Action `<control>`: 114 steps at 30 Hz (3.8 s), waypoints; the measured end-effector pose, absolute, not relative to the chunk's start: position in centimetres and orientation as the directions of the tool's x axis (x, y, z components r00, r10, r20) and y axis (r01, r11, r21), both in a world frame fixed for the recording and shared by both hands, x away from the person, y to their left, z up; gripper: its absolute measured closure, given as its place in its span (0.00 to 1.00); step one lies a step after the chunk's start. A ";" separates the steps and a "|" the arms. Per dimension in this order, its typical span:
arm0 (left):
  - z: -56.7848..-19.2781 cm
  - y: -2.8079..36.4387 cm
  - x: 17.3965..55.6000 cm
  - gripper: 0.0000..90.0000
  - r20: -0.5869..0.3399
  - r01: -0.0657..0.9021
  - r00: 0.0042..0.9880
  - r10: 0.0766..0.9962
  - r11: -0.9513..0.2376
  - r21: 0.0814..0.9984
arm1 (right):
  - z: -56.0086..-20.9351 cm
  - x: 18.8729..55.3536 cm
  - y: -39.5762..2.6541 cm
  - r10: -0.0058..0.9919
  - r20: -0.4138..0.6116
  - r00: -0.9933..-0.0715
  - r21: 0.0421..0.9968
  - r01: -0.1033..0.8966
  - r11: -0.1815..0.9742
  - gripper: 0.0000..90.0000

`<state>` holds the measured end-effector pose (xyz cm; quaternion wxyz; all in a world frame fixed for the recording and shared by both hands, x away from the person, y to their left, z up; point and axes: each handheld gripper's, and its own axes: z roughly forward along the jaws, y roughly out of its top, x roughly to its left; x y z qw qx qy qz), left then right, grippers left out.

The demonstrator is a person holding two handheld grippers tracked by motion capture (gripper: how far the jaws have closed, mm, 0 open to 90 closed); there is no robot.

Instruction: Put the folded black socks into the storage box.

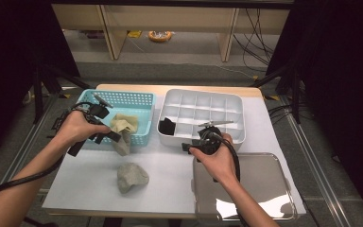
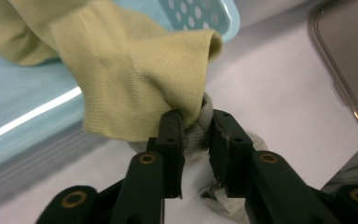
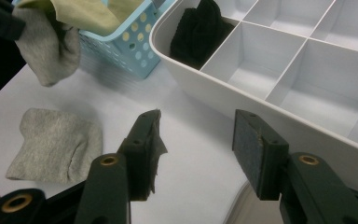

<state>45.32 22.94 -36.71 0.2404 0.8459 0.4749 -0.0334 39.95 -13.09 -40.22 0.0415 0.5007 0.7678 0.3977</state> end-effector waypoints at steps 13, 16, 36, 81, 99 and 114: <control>-36.4 23.7 45.7 0.61 -0.221 0.772 0.579 0.785 -0.440 0.459 | -40.4 40.0 -12.9 0.801 0.338 -0.494 0.646 0.740 0.184 0.58; -36.8 23.6 45.4 0.62 -0.226 0.773 0.574 0.787 -0.429 0.467 | -40.1 39.9 -13.0 0.809 0.328 -0.487 0.645 0.742 0.185 0.58; -40.8 24.2 39.6 0.50 -0.206 0.721 0.639 0.741 -0.483 0.498 | -40.3 39.3 -12.3 0.817 0.338 -0.468 0.609 0.770 0.189 0.57; -44.3 20.0 37.1 0.77 -0.208 0.646 0.756 0.620 -0.656 0.390 | -47.0 39.6 -1.2 0.665 0.401 -0.630 0.438 0.770 0.465 0.74; -44.6 19.9 37.1 0.76 -0.209 0.647 0.756 0.620 -0.658 0.385 | -47.6 38.7 0.2 0.642 0.345 -0.685 0.430 0.723 0.540 0.95; -45.1 18.2 37.1 0.73 -0.192 0.626 0.769 0.610 -0.659 0.417 | -44.5 38.1 -5.5 0.729 0.265 -0.631 0.443 0.751 0.489 0.95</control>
